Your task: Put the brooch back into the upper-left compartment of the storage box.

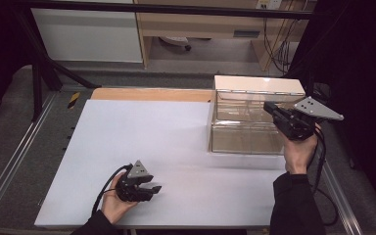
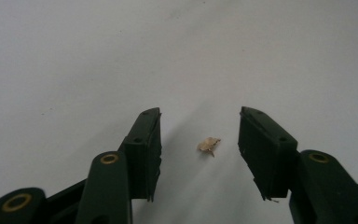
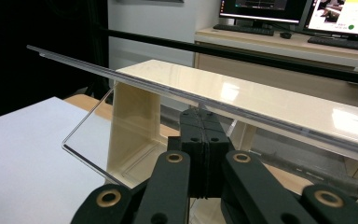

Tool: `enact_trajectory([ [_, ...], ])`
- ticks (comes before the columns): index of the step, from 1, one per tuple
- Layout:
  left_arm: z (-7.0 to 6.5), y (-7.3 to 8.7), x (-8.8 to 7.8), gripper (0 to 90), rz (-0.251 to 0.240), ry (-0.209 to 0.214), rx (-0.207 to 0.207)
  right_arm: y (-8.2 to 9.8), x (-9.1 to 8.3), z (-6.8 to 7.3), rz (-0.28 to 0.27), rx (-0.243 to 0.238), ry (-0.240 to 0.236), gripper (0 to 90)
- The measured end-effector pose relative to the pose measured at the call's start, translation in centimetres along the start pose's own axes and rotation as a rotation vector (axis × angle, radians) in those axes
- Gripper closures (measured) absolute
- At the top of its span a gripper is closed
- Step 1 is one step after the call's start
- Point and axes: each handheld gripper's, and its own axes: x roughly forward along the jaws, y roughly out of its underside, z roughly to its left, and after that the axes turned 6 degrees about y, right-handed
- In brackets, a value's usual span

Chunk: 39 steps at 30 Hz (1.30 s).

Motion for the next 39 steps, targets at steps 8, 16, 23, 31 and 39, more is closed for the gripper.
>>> enact_trajectory([
  [8, -0.2, -0.1, 0.8, 65.1, 0.039, 0.008, 0.032, 0.0, 0.0, 0.1, -0.003, -0.002, -0.002, 90.0],
  [16, -0.2, -0.1, 1.1, 77.3, 0.055, 0.008, 0.043, 0.0, 0.0, 0.1, -0.002, -0.006, -0.002, 90.0],
  [23, -0.1, -0.1, 1.2, 80.8, 0.055, 0.014, 0.034, -0.1, 0.0, 0.1, -0.001, -0.005, -0.002, 90.0],
  [31, 0.1, -0.1, 1.1, 84.7, 0.044, 0.024, 0.012, -0.1, 0.0, 0.1, 0.0, -0.008, -0.002, 90.0],
  [39, 0.2, -0.1, 1.0, 87.4, 0.037, 0.02, 0.004, -0.1, 0.0, 0.1, 0.0, -0.009, -0.002, 90.0],
])
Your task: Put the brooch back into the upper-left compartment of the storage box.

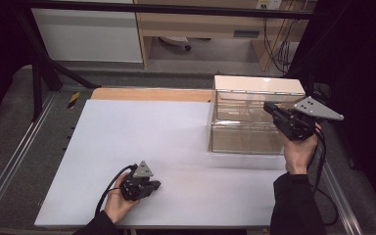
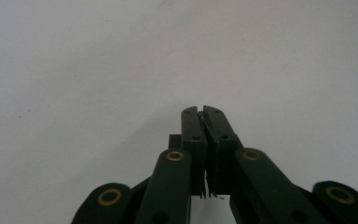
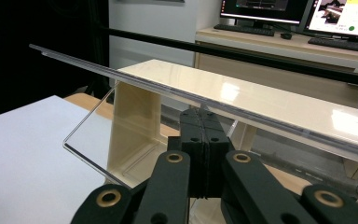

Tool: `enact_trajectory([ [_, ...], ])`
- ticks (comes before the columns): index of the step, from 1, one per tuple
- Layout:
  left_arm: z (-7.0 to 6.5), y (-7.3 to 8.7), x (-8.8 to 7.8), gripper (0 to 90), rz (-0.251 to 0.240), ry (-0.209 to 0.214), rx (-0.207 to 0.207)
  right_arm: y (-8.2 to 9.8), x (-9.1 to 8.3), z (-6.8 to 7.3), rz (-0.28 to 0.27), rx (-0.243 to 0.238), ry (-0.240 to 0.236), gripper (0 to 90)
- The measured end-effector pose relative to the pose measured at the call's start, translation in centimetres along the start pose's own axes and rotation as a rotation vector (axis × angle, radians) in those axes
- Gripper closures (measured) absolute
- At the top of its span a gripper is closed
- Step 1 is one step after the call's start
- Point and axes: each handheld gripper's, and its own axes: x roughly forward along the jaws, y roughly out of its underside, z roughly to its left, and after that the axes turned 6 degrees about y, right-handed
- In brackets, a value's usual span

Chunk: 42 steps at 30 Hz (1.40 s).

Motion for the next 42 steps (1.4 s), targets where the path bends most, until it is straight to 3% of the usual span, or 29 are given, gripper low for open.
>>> enact_trajectory([
  [14, -0.2, 0.0, -0.2, 88.0, -0.008, -0.014, -0.005, 0.0, 0.0, 0.0, 0.001, 0.003, 0.0, 90.0],
  [33, -0.5, -1.0, -2.1, 88.0, -0.099, -0.018, -0.031, 0.0, 0.1, -0.1, 0.003, 0.006, -0.001, 90.0],
  [42, -0.7, -2.2, -2.6, 88.0, -0.137, -0.018, -0.029, 0.0, 0.2, -0.1, 0.007, 0.009, -0.004, 90.0],
])
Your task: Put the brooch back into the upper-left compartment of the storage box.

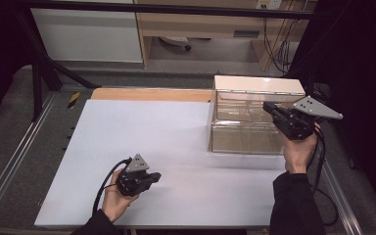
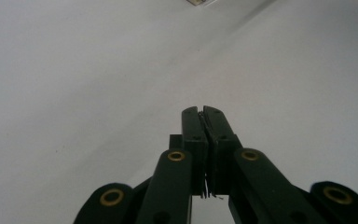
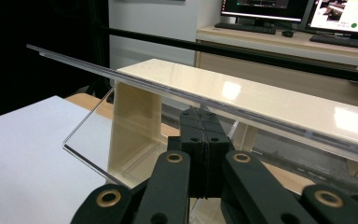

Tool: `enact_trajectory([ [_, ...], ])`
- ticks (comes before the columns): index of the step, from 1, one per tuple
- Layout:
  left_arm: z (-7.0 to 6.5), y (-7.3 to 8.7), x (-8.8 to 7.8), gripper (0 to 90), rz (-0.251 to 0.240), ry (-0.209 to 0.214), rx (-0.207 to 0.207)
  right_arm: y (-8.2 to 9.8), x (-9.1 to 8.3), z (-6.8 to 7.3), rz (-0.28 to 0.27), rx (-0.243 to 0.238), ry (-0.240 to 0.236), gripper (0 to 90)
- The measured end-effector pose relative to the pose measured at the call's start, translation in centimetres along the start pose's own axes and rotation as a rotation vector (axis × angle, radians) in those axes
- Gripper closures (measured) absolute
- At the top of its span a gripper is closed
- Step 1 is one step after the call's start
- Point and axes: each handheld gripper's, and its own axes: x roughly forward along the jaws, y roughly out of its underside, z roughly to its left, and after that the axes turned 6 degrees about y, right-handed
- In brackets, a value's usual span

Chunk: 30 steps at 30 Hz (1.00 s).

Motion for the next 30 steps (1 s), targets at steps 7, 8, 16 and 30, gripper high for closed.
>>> enact_trajectory([
  [7, -0.4, -1.0, 0.2, 88.0, -0.022, 0.008, 0.011, 0.0, 0.0, -0.1, 0.002, 0.003, 0.001, 90.0],
  [8, -0.5, -1.1, 0.2, 88.0, -0.027, 0.008, 0.013, 0.0, 0.0, -0.1, 0.003, 0.001, 0.002, 90.0],
  [16, -1.2, -2.3, 0.4, 88.1, -0.054, 0.018, 0.027, 0.1, 0.0, -0.2, 0.001, 0.003, 0.005, 90.0],
  [30, -2.0, -4.1, 0.9, 88.1, -0.096, 0.031, 0.043, 0.1, -0.1, -0.2, 0.001, 0.004, 0.001, 90.0],
])
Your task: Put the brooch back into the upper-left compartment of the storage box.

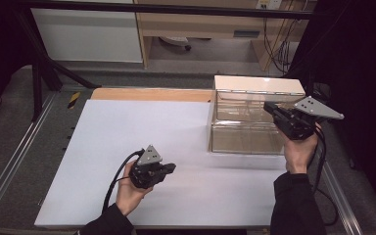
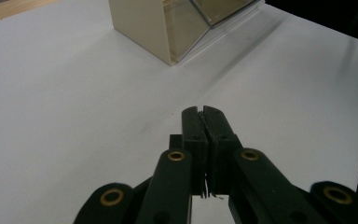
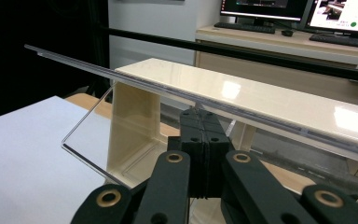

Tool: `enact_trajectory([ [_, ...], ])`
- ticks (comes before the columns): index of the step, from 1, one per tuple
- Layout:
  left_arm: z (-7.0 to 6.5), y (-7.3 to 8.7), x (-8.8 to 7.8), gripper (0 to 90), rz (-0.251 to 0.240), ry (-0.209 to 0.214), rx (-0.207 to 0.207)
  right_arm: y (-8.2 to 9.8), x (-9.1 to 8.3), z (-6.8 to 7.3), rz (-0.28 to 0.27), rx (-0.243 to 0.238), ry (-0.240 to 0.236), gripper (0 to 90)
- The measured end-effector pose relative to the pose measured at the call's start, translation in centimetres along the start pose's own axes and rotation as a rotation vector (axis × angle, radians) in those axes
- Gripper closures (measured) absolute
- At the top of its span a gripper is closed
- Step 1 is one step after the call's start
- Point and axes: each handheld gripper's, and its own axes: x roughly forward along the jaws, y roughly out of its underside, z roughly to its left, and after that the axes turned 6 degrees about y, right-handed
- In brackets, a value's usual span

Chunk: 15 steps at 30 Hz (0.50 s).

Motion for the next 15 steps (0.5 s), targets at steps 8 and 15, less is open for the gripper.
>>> enact_trajectory([
  [8, -0.4, -0.9, 0.5, 88.0, -0.026, 0.008, 0.007, 0.0, 0.0, 0.0, 0.002, -0.002, 0.0, 90.0],
  [15, -0.7, -1.9, 0.5, 88.1, -0.051, 0.014, 0.013, 0.0, 0.0, 0.0, 0.002, 0.0, 0.001, 90.0],
])
